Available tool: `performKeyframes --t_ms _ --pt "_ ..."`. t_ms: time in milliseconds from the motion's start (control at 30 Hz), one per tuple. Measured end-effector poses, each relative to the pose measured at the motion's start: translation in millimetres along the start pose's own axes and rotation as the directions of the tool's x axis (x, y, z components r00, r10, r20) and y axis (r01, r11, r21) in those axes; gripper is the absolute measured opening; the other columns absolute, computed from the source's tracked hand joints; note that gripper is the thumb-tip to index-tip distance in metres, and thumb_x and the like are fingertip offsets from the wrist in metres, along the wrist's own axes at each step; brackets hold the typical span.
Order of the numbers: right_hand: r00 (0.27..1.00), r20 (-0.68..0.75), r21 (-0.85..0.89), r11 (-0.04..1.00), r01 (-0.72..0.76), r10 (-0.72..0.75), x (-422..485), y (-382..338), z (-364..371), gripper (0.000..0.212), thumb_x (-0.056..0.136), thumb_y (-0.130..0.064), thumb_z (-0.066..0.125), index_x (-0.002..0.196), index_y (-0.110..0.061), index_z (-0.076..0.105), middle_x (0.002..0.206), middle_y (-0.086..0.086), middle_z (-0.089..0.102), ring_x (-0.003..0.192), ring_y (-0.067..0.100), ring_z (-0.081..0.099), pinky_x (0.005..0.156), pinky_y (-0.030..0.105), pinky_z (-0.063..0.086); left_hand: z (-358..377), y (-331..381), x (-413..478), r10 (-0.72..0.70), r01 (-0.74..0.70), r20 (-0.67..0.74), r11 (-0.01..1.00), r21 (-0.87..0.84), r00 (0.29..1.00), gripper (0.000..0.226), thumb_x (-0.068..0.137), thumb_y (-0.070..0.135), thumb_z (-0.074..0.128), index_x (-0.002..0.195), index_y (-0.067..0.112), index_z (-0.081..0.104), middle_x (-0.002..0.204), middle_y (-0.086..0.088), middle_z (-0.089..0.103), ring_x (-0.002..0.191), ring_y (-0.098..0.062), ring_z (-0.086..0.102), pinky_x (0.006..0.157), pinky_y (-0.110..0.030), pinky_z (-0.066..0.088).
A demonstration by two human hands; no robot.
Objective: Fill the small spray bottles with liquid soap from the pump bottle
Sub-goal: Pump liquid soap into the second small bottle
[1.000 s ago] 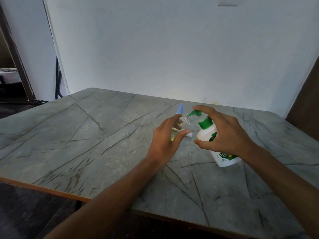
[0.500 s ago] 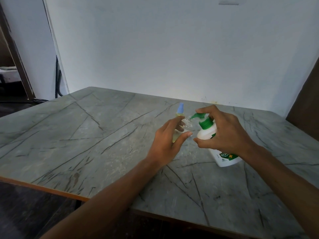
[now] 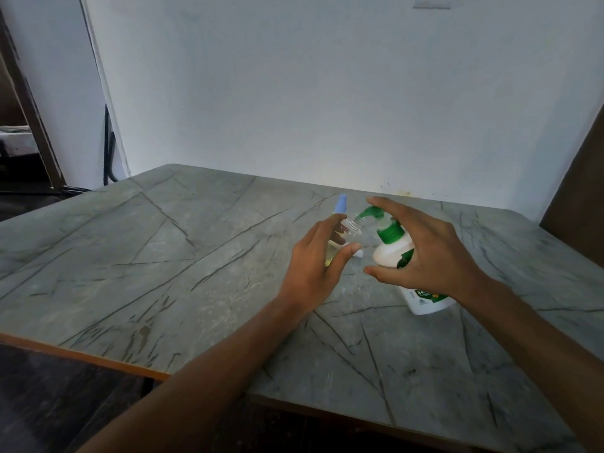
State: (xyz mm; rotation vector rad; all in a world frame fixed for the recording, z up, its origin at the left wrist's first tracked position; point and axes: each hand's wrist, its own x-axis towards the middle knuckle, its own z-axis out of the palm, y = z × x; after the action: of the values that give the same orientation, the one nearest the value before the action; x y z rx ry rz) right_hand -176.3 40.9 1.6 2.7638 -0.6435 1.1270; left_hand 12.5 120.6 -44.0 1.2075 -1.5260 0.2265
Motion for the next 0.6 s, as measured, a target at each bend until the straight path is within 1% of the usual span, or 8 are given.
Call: performKeyframes --t_ms 67,133,233,367,467,600 --pt "1.000 0.016 -0.012 1.000 -0.005 0.005 0.0 1.3 0.7 0.104 0.062 -0.062 0.077 0.149 -0.041 0.026 0.117 0.001 0.064 0.092 0.020 0.065 0.078 0.039 0.057 0.1 1.0 0.0 -0.005 0.005 -0.004 1.000 -0.005 1.000 0.049 0.090 0.031 0.063 0.130 0.004 0.052 0.112 -0.006 0.065 0.092 0.000 0.055 0.081 0.001 0.038" --pt "0.999 0.035 -0.026 1.000 -0.017 0.018 0.3 2.9 1.2 0.107 0.061 -0.061 0.078 0.150 -0.043 0.023 0.116 0.000 0.064 0.092 0.019 0.064 0.079 0.041 0.056 0.0 1.3 0.0 -0.010 0.010 -0.008 1.000 0.000 1.000 0.050 0.091 0.032 0.062 0.130 0.004 0.052 0.113 -0.007 0.065 0.092 -0.001 0.055 0.081 0.001 0.038" --pt "0.998 0.050 -0.032 0.999 -0.032 0.034 1.5 3.9 1.9 0.103 0.061 -0.056 0.078 0.149 -0.043 0.026 0.115 -0.002 0.064 0.091 0.018 0.063 0.079 0.041 0.056 -0.4 0.1 0.1 -0.016 0.017 -0.010 1.000 0.004 1.000 0.050 0.091 0.033 0.062 0.130 0.004 0.052 0.113 -0.007 0.065 0.093 -0.004 0.057 0.081 0.001 0.038" --pt "0.999 0.039 -0.006 1.000 -0.027 0.028 2.8 1.5 3.9 0.095 0.060 -0.046 0.080 0.143 -0.041 0.034 0.109 -0.003 0.065 0.082 0.016 0.062 0.072 0.039 0.057 -0.5 -1.6 -0.3 -0.008 0.008 -0.004 1.000 0.003 1.000 0.049 0.091 0.031 0.063 0.129 0.003 0.052 0.112 -0.008 0.065 0.093 -0.007 0.059 0.079 -0.001 0.040" --pt "0.999 0.035 0.027 0.999 -0.032 0.031 3.3 -0.6 2.7 0.094 0.059 -0.039 0.084 0.140 -0.038 0.037 0.110 -0.006 0.065 0.080 0.013 0.061 0.071 0.036 0.057 -0.1 -2.0 -0.4 0.002 -0.002 -0.001 1.000 0.003 1.000 0.049 0.091 0.031 0.062 0.129 0.002 0.052 0.112 -0.008 0.065 0.093 -0.010 0.061 0.080 -0.002 0.040" --pt "0.999 0.027 0.037 0.999 -0.030 0.029 4.4 -2.4 2.7 0.093 0.057 -0.035 0.087 0.137 -0.036 0.041 0.108 -0.009 0.065 0.079 0.011 0.061 0.071 0.030 0.055 0.4 -2.5 -0.9 -0.001 0.001 -0.004 1.000 0.000 1.000 0.049 0.091 0.031 0.063 0.130 0.002 0.052 0.112 -0.008 0.065 0.092 -0.006 0.059 0.081 0.000 0.039"
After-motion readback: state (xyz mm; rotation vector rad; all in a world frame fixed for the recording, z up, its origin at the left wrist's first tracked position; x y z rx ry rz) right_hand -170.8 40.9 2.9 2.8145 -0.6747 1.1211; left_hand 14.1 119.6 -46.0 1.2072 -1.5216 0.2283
